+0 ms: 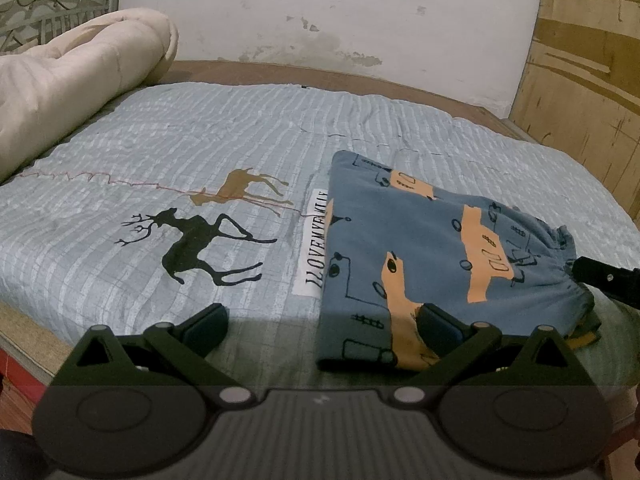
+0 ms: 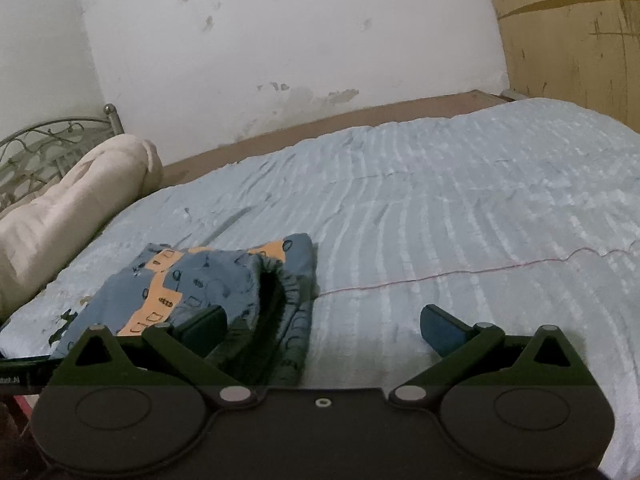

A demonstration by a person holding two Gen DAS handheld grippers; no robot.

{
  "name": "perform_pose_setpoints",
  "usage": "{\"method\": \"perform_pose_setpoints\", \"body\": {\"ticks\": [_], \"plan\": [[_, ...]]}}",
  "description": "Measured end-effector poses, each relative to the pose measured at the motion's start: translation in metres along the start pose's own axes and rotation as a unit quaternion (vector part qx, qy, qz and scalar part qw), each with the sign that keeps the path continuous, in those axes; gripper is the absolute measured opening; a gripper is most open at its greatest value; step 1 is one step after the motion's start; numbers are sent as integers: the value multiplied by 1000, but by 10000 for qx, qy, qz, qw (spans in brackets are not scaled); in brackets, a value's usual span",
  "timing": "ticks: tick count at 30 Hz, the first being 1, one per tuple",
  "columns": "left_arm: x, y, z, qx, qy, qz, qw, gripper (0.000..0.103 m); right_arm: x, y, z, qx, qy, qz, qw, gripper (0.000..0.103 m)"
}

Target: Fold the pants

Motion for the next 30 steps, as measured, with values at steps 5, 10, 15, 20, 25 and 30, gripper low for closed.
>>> {"method": "perform_pose_setpoints", "body": {"ticks": [5, 10, 15, 20, 25, 30], "plan": [[0, 0, 0, 3, -15, 5, 10000, 102, 1, 3, -3, 229, -33, 97, 9997, 102], [-1, 0, 0, 6, -22, 9, 10000, 102, 6, -5, -9, 494, 133, 55, 9987, 102], [1, 0, -2, -79, 12, -1, 10000, 102, 19, -31, -15, 1129, 365, -218, 9927, 102], [6, 1, -4, -229, 178, 38, 9996, 102, 34, -62, -18, 1891, 481, -625, 9788, 102], [20, -9, -9, -416, 443, 78, 9981, 102, 41, -75, -14, 2419, 144, -835, 9666, 102], [24, -15, -10, -393, 589, 100, 9974, 102, 34, -80, -4, 2639, -166, -746, 9615, 102]]}}
Point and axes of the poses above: each gripper's, at about its wrist camera, not at the fingertips, and y roughly against the way its jaws point, z to its right, x to its top, the point moved 3 cm from there along -y, roughly the way its jaws point, and after that the axes turned 12 degrees about -x, right-handed, at the moved point
